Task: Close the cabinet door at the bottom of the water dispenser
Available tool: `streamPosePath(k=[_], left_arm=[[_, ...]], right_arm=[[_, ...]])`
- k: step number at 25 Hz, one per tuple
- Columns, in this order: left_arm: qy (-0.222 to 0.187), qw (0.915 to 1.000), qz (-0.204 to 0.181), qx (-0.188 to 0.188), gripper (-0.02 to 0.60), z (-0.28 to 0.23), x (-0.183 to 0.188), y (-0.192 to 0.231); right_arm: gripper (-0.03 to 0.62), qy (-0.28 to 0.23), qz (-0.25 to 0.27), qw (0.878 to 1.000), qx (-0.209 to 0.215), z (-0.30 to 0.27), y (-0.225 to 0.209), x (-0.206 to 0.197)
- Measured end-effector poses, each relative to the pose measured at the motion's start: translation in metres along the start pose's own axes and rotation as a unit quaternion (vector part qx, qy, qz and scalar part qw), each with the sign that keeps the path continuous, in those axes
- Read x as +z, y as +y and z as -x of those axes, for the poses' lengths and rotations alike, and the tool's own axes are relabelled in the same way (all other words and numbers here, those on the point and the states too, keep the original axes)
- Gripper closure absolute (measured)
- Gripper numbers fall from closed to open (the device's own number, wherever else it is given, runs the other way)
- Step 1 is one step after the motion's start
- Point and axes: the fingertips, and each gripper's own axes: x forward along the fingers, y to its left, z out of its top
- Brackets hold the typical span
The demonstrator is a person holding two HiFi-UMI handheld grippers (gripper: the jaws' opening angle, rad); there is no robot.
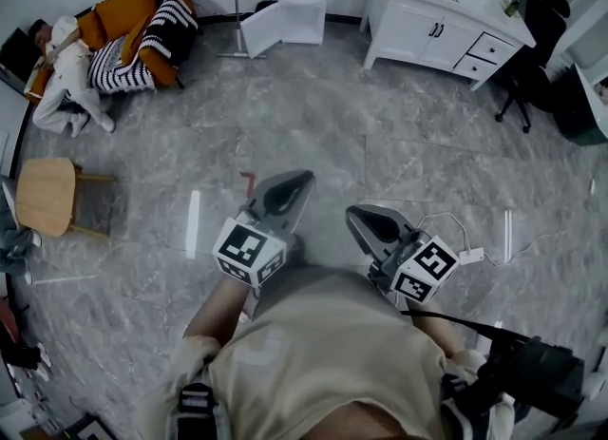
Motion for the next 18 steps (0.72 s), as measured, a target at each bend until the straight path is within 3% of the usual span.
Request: streamPosePath(k=[7, 18], left_arm=[[-0.008, 0.9999, 0.006, -0.009, 0.588, 0.003, 0.005, 0.054], [0.004, 0.9996, 0.026, 0.013, 0.588, -0.001, 0.007, 0.11]], right_arm=[[0.583, 0.007, -0.011, 1.0, -0.018, -0.054, -0.015, 0.006], [0.583, 0.039, -0.048, 0.998, -0.006, -0.111, -0.037, 0.005]])
